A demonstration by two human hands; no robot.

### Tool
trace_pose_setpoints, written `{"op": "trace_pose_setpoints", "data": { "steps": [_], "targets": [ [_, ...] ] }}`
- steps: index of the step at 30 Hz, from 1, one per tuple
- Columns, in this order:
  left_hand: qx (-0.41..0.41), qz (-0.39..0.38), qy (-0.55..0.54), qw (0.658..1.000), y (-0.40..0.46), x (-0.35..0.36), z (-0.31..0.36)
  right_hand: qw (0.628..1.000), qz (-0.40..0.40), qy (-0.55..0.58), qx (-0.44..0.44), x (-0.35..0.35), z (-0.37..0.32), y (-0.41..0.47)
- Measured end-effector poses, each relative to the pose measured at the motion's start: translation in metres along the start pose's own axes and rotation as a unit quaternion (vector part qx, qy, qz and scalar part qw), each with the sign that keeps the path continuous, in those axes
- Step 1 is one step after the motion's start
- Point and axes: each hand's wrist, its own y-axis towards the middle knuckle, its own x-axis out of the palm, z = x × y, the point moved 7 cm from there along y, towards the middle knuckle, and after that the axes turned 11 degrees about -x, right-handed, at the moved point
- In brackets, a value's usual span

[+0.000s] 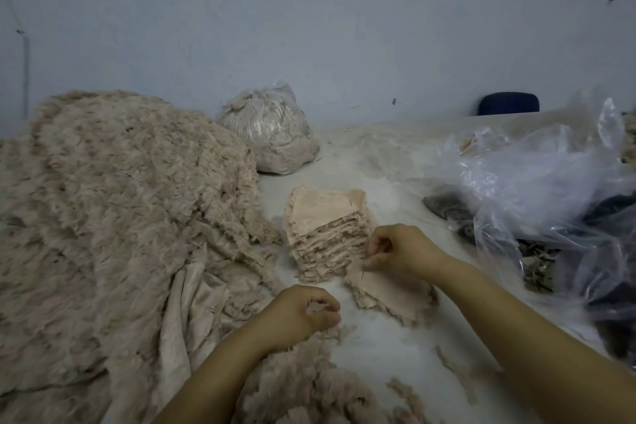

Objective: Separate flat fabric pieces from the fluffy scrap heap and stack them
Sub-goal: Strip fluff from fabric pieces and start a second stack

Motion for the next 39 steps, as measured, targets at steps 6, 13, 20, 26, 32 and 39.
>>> {"op": "trace_pose_setpoints", "data": {
  "steps": [6, 13, 20, 26, 32, 39],
  "targets": [
    [-0.011, 0.005, 0.004, 1.000, 0.002, -0.001, -0.003, 0.979, -0.141, -0.147, -0.007, 0.033, -0.001, -0.035],
    [-0.044, 0.080, 0.009, 0.996, 0.005, -0.014, 0.012, 0.987, -0.091, -0.121, -0.052, 0.021, -0.015, -0.043],
    [-0.075, 0.098, 0.040, 0.992, 0.025, -0.006, 0.029, 0.994, -0.027, -0.092, -0.047, 0.022, -0.008, -0.049],
    [-0.087, 0.096, -0.225, 0.966, 0.027, -0.005, 0.043, 0.996, 0.071, -0.018, -0.059, -0.005, -0.006, -0.050],
    [-0.109, 0.065, -0.205, 0.971, 0.020, 0.003, 0.042, 0.985, 0.052, -0.124, -0.111, -0.019, -0.007, -0.054],
    [-0.114, 0.021, -0.020, 0.993, 0.006, -0.008, 0.013, 0.986, 0.023, -0.127, -0.104, 0.007, -0.013, -0.064]
  ]
}}
